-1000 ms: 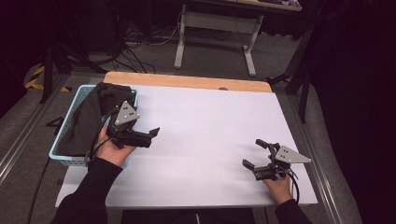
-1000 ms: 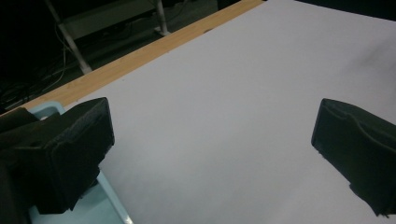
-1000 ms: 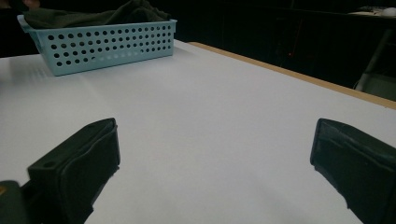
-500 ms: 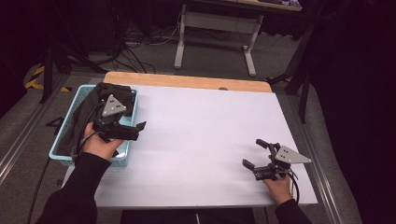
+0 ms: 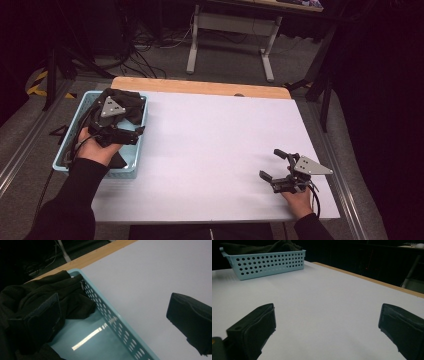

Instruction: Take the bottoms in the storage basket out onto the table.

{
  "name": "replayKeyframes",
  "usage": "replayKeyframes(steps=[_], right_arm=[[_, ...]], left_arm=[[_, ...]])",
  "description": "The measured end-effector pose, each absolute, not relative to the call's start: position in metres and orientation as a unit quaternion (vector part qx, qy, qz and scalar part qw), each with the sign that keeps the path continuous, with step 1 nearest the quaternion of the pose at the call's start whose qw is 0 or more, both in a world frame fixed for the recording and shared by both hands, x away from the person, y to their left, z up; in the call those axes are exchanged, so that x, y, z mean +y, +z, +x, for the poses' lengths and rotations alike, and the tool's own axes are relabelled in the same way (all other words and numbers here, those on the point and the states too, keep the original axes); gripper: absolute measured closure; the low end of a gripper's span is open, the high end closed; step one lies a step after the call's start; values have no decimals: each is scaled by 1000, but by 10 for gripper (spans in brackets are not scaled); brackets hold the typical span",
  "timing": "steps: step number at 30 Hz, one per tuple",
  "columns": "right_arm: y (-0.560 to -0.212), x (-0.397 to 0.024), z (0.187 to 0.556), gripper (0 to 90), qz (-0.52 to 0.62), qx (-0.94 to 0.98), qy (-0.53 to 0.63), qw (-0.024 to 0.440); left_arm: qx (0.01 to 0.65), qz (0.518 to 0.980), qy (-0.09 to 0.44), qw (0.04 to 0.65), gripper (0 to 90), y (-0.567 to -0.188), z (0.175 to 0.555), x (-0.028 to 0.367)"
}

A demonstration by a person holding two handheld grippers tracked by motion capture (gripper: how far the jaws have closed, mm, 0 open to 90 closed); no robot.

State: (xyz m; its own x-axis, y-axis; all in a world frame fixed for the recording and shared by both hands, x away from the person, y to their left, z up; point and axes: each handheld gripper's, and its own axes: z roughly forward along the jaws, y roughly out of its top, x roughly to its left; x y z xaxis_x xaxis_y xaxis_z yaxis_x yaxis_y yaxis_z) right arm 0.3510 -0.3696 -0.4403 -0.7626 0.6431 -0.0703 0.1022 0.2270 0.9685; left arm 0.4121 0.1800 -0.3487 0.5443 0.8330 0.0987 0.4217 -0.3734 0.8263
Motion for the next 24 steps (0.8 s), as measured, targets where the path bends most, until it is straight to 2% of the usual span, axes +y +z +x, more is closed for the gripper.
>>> replayKeyframes(steps=[24], right_arm=[[-440,-369,351,21,249,747,569,236]], left_arm=[[451,796,244,323,5,-348,433,217]])
